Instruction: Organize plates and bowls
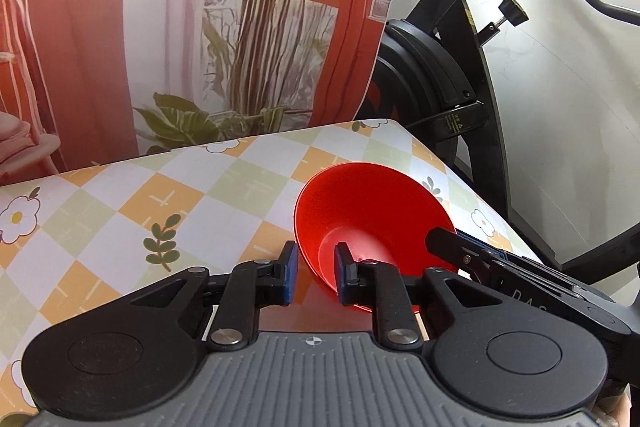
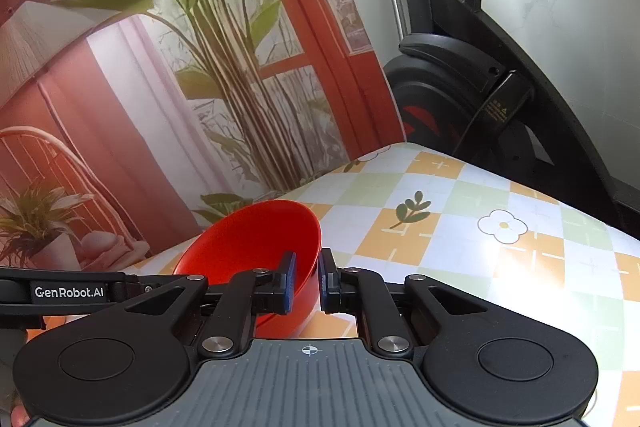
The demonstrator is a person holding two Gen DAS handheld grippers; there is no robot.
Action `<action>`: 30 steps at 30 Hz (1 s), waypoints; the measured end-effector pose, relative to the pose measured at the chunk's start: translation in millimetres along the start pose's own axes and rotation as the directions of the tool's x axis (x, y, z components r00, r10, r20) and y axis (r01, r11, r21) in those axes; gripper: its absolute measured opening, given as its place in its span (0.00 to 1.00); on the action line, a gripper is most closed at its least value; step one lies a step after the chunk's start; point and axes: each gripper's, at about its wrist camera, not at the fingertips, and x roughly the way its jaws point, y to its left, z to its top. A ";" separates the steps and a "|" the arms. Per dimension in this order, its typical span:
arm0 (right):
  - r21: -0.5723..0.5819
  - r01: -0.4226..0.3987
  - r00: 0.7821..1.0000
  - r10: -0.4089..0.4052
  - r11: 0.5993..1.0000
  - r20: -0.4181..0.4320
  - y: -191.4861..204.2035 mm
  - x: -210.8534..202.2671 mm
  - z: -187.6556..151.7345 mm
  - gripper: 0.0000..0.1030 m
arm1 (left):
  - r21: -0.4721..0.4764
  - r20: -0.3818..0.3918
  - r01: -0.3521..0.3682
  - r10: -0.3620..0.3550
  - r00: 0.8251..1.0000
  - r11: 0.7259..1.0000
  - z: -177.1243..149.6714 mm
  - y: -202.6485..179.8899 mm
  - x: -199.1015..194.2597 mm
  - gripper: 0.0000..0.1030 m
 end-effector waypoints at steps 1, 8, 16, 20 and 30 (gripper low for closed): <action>0.000 0.003 1.000 -0.003 1.000 0.001 1.5 -4.6 0.3 0.11 | 0.005 0.008 0.004 -0.004 1.000 1.000 -1.8 -1.4 -5.7 0.20; -0.034 0.004 0.999 -0.002 0.999 0.034 18.3 -46.2 2.1 0.11 | 0.049 0.056 0.043 -0.046 0.997 0.998 -15.6 -7.7 -46.7 0.20; -0.061 -0.013 0.997 0.017 0.998 0.071 45.4 -91.1 -2.6 0.11 | 0.051 0.106 0.068 -0.073 0.992 0.996 -34.4 -4.5 -96.1 0.20; -0.074 -0.010 0.997 0.016 0.997 0.080 59.4 -111.2 -10.9 0.11 | 0.055 0.131 0.077 -0.083 0.988 0.996 -44.0 0.1 -117.9 0.20; -0.083 -0.015 0.996 0.022 0.996 0.084 88.7 -148.7 -31.9 0.11 | 0.058 0.128 0.086 -0.093 0.987 0.995 -71.5 9.2 -158.0 0.20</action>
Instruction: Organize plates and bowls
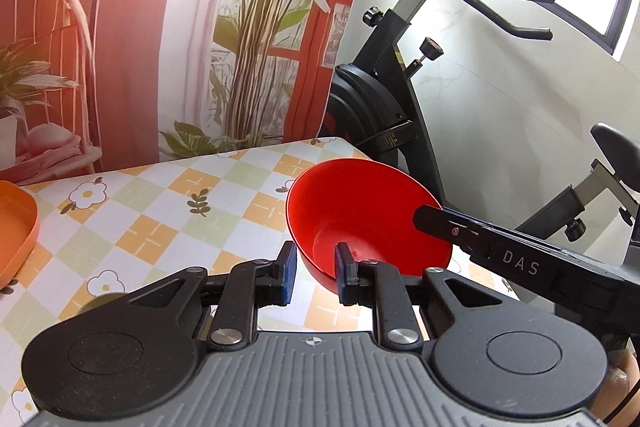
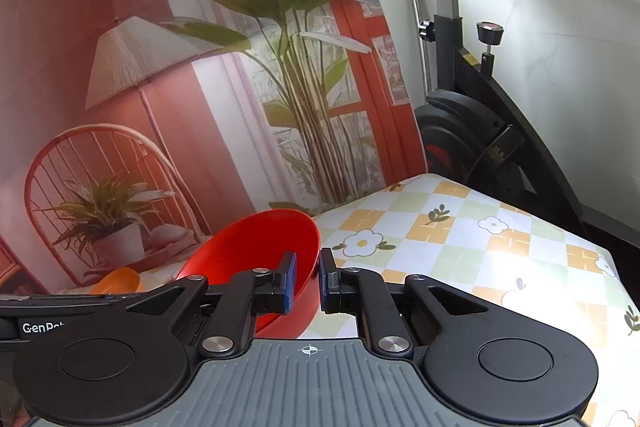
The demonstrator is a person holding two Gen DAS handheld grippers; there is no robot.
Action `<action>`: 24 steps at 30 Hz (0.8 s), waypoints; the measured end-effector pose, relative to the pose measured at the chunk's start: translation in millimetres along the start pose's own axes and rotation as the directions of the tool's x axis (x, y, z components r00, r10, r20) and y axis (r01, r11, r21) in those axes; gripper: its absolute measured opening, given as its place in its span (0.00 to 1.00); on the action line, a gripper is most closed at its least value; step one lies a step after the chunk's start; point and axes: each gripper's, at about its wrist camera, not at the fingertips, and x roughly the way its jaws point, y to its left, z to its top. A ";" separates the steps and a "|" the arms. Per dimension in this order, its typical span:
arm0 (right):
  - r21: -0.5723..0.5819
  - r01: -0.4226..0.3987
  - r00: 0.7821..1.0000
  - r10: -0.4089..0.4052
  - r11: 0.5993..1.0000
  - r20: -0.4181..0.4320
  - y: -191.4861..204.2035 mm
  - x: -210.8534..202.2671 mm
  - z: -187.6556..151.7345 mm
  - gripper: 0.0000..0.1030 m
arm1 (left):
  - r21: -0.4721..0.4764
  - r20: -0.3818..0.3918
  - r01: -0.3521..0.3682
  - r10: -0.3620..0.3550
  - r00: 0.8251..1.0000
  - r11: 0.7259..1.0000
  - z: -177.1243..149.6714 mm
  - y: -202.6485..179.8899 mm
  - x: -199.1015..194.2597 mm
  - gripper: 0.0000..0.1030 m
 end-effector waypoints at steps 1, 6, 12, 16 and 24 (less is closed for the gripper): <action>0.000 0.001 1.000 -0.001 1.000 0.000 2.9 -3.5 -2.2 0.11 | 0.001 0.001 0.000 0.000 1.000 1.000 -1.8 0.3 -3.2 0.20; 0.005 0.002 1.000 -0.002 1.000 -0.004 12.7 -18.9 -13.6 0.11 | -0.001 0.006 0.007 -0.007 1.000 1.000 -12.9 2.8 -21.5 0.20; 0.025 0.006 1.000 -0.005 1.000 -0.027 14.8 -34.5 -30.2 0.11 | -0.015 0.000 0.021 -0.021 1.000 1.000 -27.9 2.6 -37.1 0.20; 0.020 0.011 0.999 -0.010 1.000 -0.041 16.3 -44.5 -40.5 0.11 | -0.020 -0.012 0.024 -0.025 1.000 0.999 -38.0 1.2 -45.0 0.20; 0.041 0.015 0.995 -0.011 0.999 -0.096 12.6 -58.3 -66.7 0.11 | -0.057 -0.049 0.027 -0.030 0.998 0.998 -60.9 -2.1 -51.4 0.23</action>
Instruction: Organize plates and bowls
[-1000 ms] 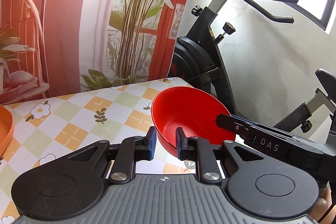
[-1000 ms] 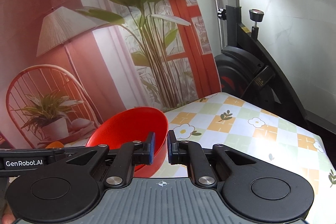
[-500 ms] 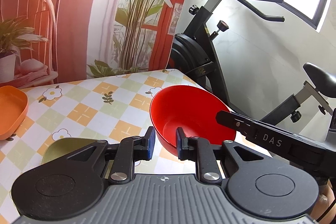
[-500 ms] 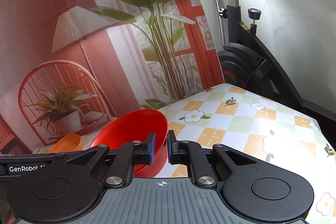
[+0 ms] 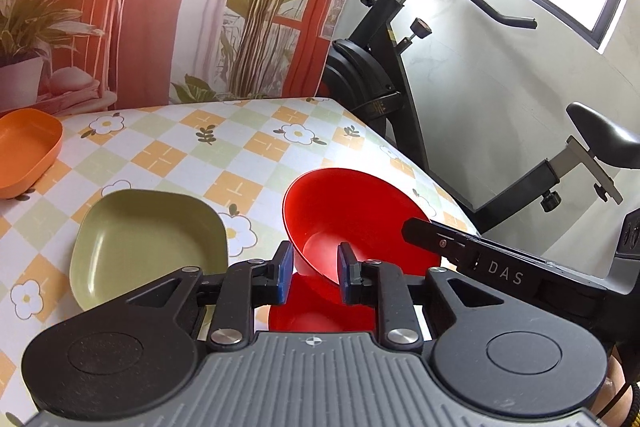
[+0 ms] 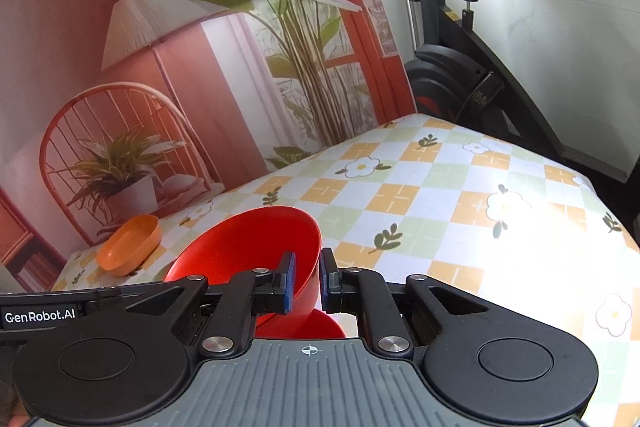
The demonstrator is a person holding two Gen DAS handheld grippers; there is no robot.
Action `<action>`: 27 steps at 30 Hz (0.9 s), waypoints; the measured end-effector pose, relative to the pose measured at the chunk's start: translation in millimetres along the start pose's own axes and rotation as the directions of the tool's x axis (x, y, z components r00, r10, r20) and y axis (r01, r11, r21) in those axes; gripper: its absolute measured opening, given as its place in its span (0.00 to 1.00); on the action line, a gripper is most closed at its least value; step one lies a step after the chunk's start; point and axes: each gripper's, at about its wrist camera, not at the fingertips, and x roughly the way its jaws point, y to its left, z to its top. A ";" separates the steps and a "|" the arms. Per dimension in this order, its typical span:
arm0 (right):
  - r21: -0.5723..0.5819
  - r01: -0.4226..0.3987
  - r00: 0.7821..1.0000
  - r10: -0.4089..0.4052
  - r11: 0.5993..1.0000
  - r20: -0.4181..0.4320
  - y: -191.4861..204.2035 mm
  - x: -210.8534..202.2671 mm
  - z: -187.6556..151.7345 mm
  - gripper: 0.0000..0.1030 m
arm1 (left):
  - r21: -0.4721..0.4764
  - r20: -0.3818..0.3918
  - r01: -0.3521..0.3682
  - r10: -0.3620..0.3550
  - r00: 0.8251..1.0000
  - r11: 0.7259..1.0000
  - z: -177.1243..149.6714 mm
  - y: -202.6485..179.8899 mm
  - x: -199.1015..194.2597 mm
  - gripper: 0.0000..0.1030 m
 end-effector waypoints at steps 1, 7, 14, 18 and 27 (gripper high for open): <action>-0.001 -0.002 1.000 0.002 1.000 -0.004 -1.1 -1.1 -3.1 0.11 | -0.001 -0.004 -0.002 0.002 1.000 1.000 -1.9 -0.8 0.2 0.23; 0.012 -0.018 0.999 0.019 1.000 -0.026 -12.1 -6.5 -20.1 0.11 | -0.028 -0.029 0.016 -0.016 0.999 0.999 -19.6 2.0 1.5 0.23; -0.019 -0.013 0.999 0.012 1.000 -0.044 -8.4 -6.1 -33.4 0.12 | 0.005 -0.060 -0.029 0.029 0.998 1.000 -37.2 0.9 6.0 0.23; -0.025 -0.013 0.998 0.012 1.000 -0.064 -7.6 -4.7 -43.5 0.12 | 0.008 -0.065 -0.044 0.045 0.997 0.999 -43.0 3.8 3.5 0.23; -0.023 0.003 0.997 -0.005 1.000 -0.075 -8.7 -2.9 -50.0 0.12 | 0.032 -0.067 -0.056 0.058 0.996 0.998 -46.0 1.0 4.8 0.23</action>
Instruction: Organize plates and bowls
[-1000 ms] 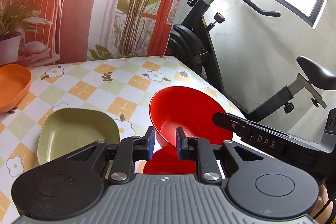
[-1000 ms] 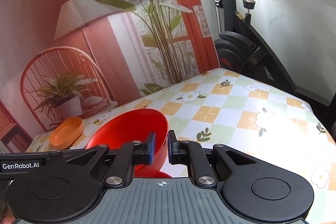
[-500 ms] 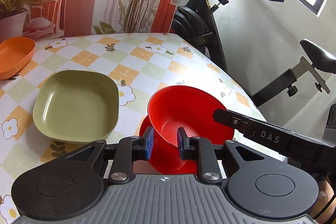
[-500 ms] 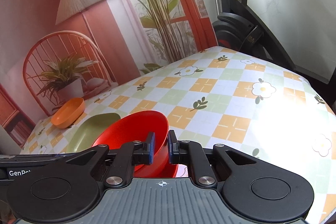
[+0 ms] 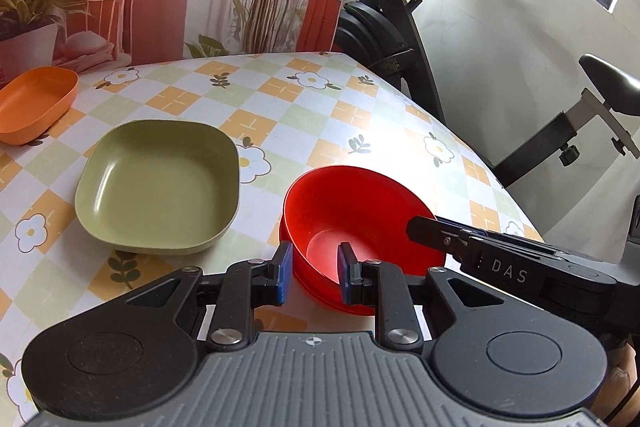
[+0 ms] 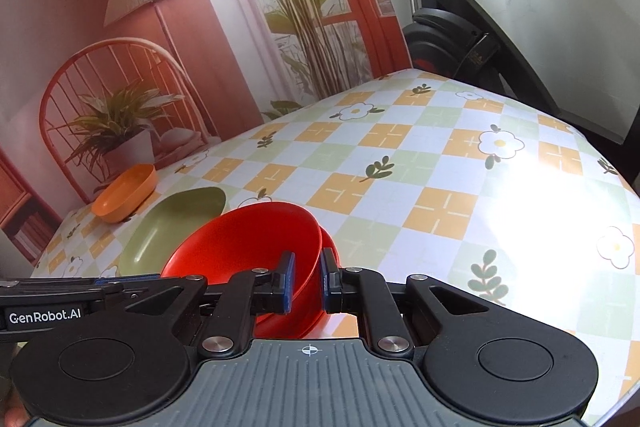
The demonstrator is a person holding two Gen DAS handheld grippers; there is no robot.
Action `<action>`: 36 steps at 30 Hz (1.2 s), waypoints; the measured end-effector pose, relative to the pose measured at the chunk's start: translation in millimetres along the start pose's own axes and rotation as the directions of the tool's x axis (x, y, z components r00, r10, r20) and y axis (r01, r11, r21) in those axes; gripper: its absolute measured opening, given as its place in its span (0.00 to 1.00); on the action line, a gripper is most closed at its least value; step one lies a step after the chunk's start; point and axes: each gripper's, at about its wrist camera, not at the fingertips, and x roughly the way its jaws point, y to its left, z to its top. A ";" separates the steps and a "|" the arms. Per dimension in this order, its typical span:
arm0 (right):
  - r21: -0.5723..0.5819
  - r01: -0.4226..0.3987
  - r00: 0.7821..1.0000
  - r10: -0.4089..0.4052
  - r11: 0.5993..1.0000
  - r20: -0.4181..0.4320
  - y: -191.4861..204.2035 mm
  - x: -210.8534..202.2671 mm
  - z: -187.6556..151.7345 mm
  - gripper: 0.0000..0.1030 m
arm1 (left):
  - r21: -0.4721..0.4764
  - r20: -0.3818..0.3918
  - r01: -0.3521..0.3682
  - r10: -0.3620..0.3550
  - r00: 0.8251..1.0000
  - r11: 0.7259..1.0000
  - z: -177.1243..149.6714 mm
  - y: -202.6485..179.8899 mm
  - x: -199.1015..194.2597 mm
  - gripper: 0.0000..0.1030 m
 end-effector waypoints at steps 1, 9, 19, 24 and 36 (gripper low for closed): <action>0.000 0.001 1.000 -0.001 1.000 -0.002 -0.1 0.4 -0.4 0.12 | 0.000 -0.003 0.000 0.000 1.000 1.000 -0.5 0.1 0.6 0.23; 0.005 0.006 1.000 -0.006 1.000 -0.007 -1.2 3.0 -0.3 0.14 | 0.002 -0.006 0.003 -0.003 1.000 1.000 -2.2 0.5 2.5 0.23; 0.003 0.008 1.000 -0.008 1.000 -0.006 -1.4 2.7 -0.2 0.16 | 0.003 -0.011 0.005 -0.005 1.000 1.000 -3.5 1.5 4.1 0.23; 0.004 0.019 1.000 -0.019 1.000 0.001 -1.2 1.1 -0.7 0.19 | -0.007 -0.013 -0.001 0.001 1.000 1.000 -4.9 2.8 3.8 0.26; -0.023 0.047 0.996 -0.045 0.999 0.073 6.4 -11.6 11.0 0.20 | -0.052 0.043 -0.027 0.029 0.999 0.998 -0.2 17.5 -17.3 0.27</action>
